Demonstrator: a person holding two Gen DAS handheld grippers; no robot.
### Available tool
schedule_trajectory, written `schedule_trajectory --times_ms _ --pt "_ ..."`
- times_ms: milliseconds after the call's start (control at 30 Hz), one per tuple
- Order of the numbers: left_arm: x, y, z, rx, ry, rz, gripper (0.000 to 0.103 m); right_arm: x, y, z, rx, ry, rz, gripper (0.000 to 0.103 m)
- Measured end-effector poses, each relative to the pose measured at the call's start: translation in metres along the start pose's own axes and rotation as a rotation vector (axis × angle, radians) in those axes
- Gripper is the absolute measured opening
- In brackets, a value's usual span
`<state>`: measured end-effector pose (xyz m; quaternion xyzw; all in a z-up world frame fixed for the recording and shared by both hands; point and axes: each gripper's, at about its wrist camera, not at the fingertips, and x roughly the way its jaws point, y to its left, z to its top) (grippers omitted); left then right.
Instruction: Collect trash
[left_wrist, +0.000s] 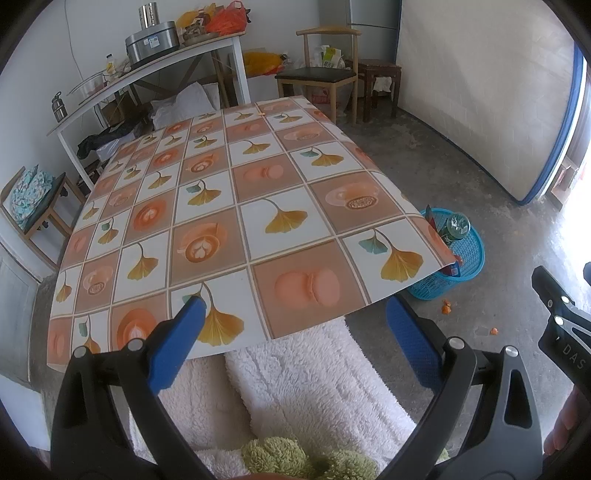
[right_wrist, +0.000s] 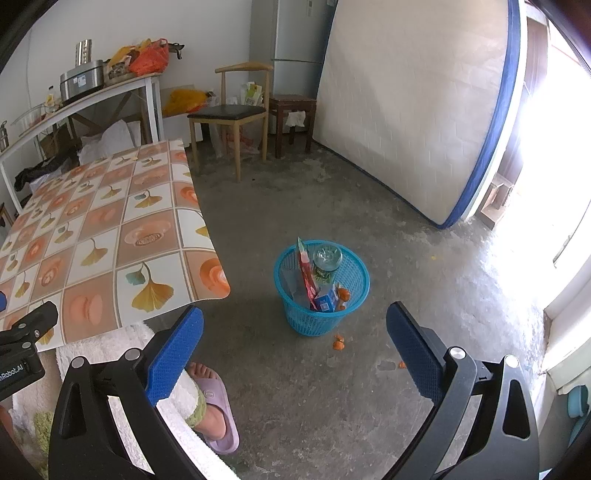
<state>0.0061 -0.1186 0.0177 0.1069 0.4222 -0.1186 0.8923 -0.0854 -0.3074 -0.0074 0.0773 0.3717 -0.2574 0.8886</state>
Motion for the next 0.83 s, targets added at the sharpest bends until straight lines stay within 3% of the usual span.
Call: schedule_trajectory --times_ms 833 --pt "0.0007 -0.0003 0.0003 0.0 0.002 -0.004 0.095 -0.0003 0.0019 -0.0012 0.0 -0.001 -0.002 0.097"
